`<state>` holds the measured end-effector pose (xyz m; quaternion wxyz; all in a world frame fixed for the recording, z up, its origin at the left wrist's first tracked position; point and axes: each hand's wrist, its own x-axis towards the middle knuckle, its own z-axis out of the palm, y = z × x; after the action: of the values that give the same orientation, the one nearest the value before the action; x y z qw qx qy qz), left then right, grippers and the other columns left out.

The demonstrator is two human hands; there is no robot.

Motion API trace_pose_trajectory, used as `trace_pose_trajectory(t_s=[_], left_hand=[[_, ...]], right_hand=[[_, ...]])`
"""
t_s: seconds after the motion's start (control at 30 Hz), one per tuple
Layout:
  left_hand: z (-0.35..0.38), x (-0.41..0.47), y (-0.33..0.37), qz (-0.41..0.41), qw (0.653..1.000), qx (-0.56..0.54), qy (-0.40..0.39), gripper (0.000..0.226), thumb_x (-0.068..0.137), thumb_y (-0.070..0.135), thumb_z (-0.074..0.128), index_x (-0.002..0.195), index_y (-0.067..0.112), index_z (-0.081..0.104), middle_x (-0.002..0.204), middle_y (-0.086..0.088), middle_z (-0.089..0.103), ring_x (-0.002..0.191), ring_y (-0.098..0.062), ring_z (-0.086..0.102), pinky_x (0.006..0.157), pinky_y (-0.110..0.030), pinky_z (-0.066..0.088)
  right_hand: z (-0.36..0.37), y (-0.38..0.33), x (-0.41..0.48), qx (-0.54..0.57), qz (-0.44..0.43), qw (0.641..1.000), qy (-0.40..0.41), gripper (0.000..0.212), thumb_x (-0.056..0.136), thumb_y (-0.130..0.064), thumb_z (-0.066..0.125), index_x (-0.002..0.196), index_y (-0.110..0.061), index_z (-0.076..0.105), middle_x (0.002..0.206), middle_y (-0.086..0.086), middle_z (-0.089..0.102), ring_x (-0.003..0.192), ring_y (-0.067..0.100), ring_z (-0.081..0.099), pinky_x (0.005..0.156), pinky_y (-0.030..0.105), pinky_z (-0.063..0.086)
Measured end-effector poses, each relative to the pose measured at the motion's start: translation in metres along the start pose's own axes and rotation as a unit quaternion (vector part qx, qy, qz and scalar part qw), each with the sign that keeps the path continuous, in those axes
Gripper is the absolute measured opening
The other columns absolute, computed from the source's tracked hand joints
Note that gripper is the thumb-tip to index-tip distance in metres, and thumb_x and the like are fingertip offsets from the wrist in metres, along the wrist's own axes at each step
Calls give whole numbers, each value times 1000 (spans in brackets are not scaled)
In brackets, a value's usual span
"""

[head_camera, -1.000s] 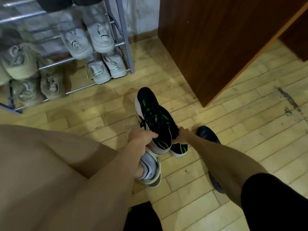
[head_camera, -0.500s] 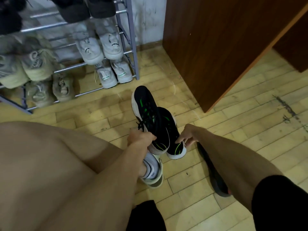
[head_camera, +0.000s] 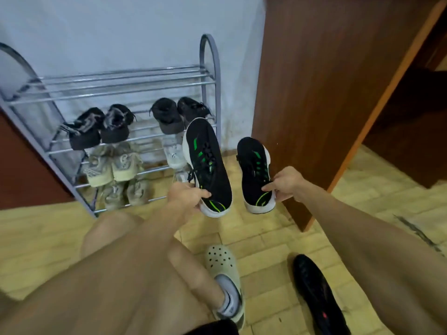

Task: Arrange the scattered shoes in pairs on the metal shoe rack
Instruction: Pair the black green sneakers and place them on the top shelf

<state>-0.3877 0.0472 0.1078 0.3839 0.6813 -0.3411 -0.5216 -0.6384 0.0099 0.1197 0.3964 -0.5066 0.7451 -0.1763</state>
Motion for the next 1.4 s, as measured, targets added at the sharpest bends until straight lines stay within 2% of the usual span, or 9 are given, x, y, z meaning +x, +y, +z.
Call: trace_pose_trajectory(t_s=[0.07, 0.13, 0.33, 0.47, 0.67, 0.93, 1.03, 1.23, 1.4], left_hand=[[-19, -4, 32, 35, 999, 3, 15, 16, 72, -2, 76, 81, 6, 65, 92, -15, 71, 77, -29, 68, 64, -35, 57], [-39, -7, 63, 63, 997, -2, 37, 22, 70, 2, 79, 88, 3, 66, 94, -17, 72, 80, -31, 70, 64, -36, 58], [-83, -14, 150, 131, 988, -30, 78, 16, 73, -3, 75, 83, -1, 62, 84, -16, 69, 69, -27, 68, 68, -42, 60], [-102, 4, 189, 147, 982, -48, 109, 21, 76, -5, 73, 72, 6, 55, 72, -12, 60, 59, -24, 59, 62, -38, 57], [-115, 60, 223, 130, 983, -73, 107, 21, 75, -5, 72, 73, 5, 55, 75, -15, 59, 69, -31, 62, 76, -49, 58], [-116, 139, 258, 118, 981, -77, 131, 17, 75, -5, 73, 86, 1, 61, 75, -14, 62, 60, -27, 62, 48, -34, 53], [-114, 163, 268, 114, 981, -79, 139, 15, 74, -5, 73, 82, -1, 61, 84, -19, 64, 66, -32, 65, 54, -40, 57], [-114, 200, 278, 101, 984, -82, 123, 14, 79, -5, 70, 86, -1, 58, 88, -21, 65, 79, -38, 69, 72, -59, 57], [-115, 199, 280, 110, 988, -54, 99, 16, 83, -2, 68, 97, -3, 61, 93, -20, 65, 71, -29, 66, 72, -51, 59]], right_hand=[[-8, -28, -7, 25, -48, 998, 23, 43, 75, -20, 82, 104, 8, 69, 99, 19, 75, 82, 31, 74, 72, 41, 62], [-14, -55, -14, 39, -92, 994, 41, 45, 73, -24, 84, 102, 7, 70, 99, 18, 75, 85, 34, 74, 79, 48, 60], [-27, -136, -19, 125, -172, 975, 57, 50, 69, -18, 86, 112, 0, 68, 92, 13, 73, 63, 21, 69, 65, 34, 62], [-35, -196, -9, 142, -193, 970, 52, 32, 68, -16, 87, 93, -3, 72, 88, 14, 74, 67, 26, 71, 67, 34, 62], [-41, -264, 32, 158, -194, 968, 34, 29, 70, -11, 85, 92, 0, 70, 85, 13, 73, 58, 23, 69, 49, 26, 58], [-37, -320, 109, 169, -181, 969, 15, 27, 70, -7, 84, 87, 3, 66, 79, 14, 69, 47, 19, 65, 40, 24, 55], [-31, -329, 134, 173, -173, 970, 7, 27, 71, -7, 83, 89, 4, 66, 72, 12, 65, 37, 13, 61, 34, 19, 48], [-13, -333, 176, 196, -168, 966, -4, 34, 73, -14, 83, 98, 6, 70, 77, 13, 71, 52, 17, 67, 40, 19, 49], [-7, -329, 186, 173, -199, 964, 18, 43, 79, -29, 78, 101, 7, 71, 96, 20, 74, 65, 23, 70, 50, 25, 55]])
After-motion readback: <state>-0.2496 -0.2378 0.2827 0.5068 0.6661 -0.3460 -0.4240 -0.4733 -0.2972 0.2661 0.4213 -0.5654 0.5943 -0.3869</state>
